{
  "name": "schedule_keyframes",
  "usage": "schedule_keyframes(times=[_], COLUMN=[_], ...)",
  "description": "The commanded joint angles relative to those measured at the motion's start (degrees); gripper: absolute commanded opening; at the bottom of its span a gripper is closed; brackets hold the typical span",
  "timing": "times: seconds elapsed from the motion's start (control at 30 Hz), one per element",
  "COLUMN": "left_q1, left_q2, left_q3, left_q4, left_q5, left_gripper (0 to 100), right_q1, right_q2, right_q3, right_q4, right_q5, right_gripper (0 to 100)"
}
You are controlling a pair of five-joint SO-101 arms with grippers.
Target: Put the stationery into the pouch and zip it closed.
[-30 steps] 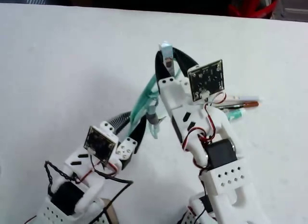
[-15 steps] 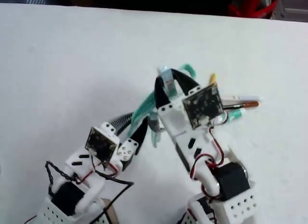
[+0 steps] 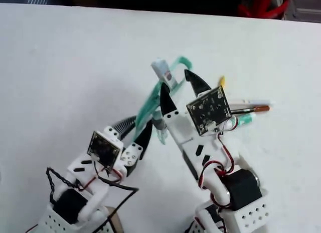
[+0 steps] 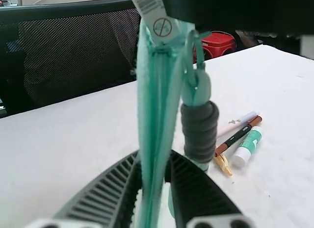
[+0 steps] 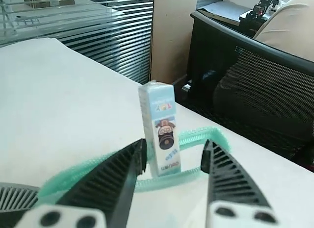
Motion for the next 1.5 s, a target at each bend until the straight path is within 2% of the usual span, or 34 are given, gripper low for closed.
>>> schedule_keyframes(times=[0.0,0.13,0.27,0.5,0.7,0.83,1.07,1.13,1.3,1.47], left_q1=[-0.4,-0.31,-0.22,-0.4,-0.31,-0.22,-0.22,-0.04,-0.13,-0.22], left_q2=[-0.48,-0.48,-0.48,-0.48,-0.48,-0.48,-0.48,-0.48,-0.48,-0.48], left_q3=[-0.62,-0.62,-0.53,-0.53,-0.53,-0.62,-0.53,-0.53,-0.44,-0.35], left_q4=[-1.58,-1.58,-1.58,-1.58,-1.58,-1.58,-1.58,-1.58,-1.58,-1.49], left_q5=[0.53,0.44,0.44,0.44,0.44,0.44,0.53,0.53,0.53,0.44], left_gripper=[8,8,8,8,8,8,8,8,8,8], right_q1=[-0.75,-3.91,-6.29,-3.12,1.63,2.15,2.15,0.57,-1.19,1.27], right_q2=[0.04,2.59,13.32,29.85,29.41,26.51,22.55,22.73,28.79,33.71], right_q3=[-5.89,-14.07,-24.35,-37.63,-38.77,-37.54,-37.54,-37.1,-37.63,-37.54], right_q4=[-1.1,-1.71,0.57,4.0,13.05,15.96,15.34,11.3,6.64,9.54], right_q5=[0.62,0.53,0.53,0.62,0.62,0.7,0.62,0.53,0.62,0.88], right_gripper=[17.2,17.4,17.3,17.3,17.3,17.3,17.3,17.3,17.3,17.3])
